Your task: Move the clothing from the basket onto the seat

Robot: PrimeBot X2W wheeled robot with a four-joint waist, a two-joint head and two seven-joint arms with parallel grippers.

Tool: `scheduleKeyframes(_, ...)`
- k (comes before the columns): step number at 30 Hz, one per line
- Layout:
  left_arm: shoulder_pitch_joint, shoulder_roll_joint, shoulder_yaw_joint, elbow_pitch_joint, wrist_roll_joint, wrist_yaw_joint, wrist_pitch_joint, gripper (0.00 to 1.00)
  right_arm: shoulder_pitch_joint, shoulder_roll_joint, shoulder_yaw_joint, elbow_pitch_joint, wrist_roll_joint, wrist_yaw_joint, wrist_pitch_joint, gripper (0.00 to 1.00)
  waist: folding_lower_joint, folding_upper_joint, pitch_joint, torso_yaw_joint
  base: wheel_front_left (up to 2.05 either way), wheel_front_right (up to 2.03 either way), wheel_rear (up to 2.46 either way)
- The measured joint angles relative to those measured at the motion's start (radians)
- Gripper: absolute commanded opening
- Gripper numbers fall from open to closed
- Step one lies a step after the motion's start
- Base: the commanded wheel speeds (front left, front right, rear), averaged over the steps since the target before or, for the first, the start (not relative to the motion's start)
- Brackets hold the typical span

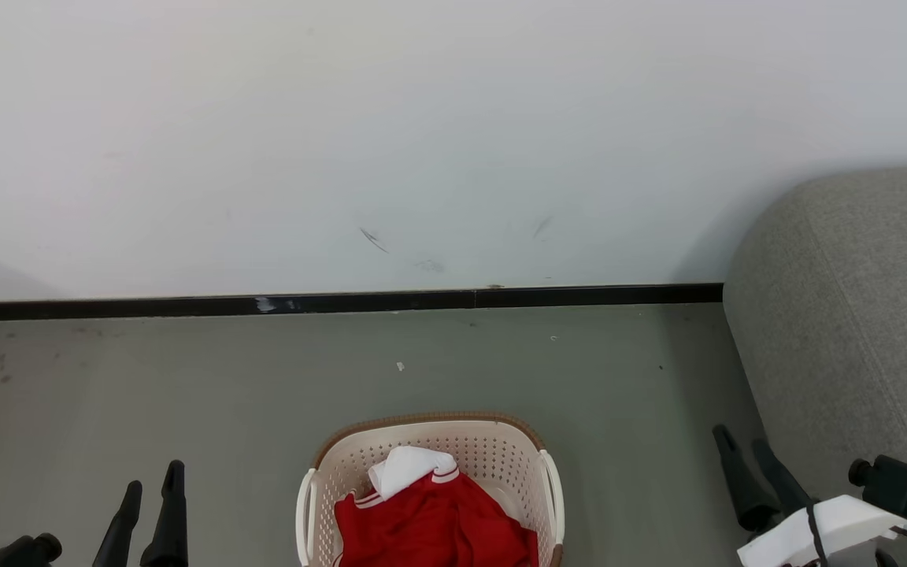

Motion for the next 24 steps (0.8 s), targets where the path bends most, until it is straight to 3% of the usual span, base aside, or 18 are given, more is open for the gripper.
scheduleKeyframes(9, 0.003, -0.001, -0.006, -0.023, 0.155, 0.001, -0.032, 1.0, 0.001, 0.004, 0.021, 0.02, -0.152, 0.0, -0.028, 1.0, -0.004, 0.0, 0.008, 0.008, 0.0, 0.0, 0.0)
scheduleKeyframes(24, 0.022, 0.0, 0.011, -0.073, 0.38, 0.009, -0.085, 1.0, 0.0, 0.02, 0.033, 0.031, -0.385, 0.001, -0.079, 1.0, -0.0049, 0.0, 0.022, -0.004, 0.0, 0.0, 0.0)
